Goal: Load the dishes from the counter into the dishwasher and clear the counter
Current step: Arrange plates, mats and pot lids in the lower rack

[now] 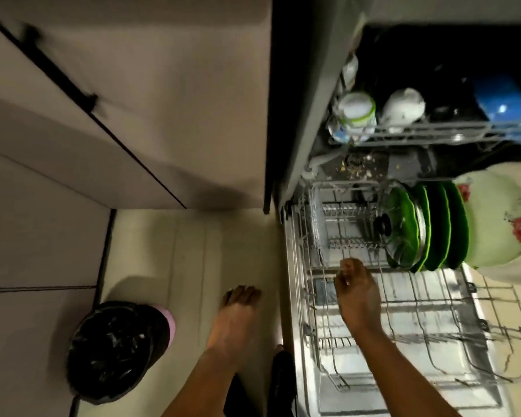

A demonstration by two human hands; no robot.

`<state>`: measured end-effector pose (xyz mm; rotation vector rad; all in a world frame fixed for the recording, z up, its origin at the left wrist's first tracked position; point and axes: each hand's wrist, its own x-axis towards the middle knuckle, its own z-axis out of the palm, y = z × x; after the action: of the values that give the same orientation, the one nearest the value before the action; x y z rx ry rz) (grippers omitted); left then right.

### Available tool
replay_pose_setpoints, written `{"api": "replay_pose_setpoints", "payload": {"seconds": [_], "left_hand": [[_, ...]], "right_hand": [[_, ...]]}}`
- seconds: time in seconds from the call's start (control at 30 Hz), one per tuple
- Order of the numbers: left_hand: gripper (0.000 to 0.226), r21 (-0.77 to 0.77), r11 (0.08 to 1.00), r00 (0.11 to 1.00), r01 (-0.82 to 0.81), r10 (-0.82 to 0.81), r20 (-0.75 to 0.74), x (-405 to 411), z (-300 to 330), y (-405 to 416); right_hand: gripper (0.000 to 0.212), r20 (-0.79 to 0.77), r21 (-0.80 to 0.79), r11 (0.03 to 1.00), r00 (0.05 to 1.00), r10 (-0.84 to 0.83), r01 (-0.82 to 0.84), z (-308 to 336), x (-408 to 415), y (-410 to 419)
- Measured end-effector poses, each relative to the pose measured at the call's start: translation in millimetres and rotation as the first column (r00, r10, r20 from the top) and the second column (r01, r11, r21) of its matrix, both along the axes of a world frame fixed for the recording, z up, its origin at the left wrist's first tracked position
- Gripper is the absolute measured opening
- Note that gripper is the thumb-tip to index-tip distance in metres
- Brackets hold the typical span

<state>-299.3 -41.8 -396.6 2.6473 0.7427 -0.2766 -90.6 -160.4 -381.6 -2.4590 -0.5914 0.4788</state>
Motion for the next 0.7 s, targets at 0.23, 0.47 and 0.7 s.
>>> {"api": "replay_pose_setpoints", "payload": {"seconds": [0.23, 0.47, 0.7], "left_hand": [[0.037, 0.211, 0.952, 0.975, -0.221, 0.216, 0.049, -83.7, 86.2, 22.4], [0.035, 0.236, 0.815, 0.848, -0.529, 0.505, 0.158, -147.4, 207.1, 47.5], [0.03, 0.343, 0.597, 0.686, -0.726, 0.662, 0.301, -242.6, 311.4, 77.6]], "right_hand": [[0.031, -0.044, -0.016, 0.981, 0.981, 0.19, -0.191, 79.2, -80.4, 19.6], [0.024, 0.048, 0.092, 0.821, 0.826, 0.561, -0.563, 168.1, -163.7, 86.3], [0.021, 0.178, 0.152, 0.588, 0.608, 0.774, -0.794, 234.6, -240.9, 147.2]]}}
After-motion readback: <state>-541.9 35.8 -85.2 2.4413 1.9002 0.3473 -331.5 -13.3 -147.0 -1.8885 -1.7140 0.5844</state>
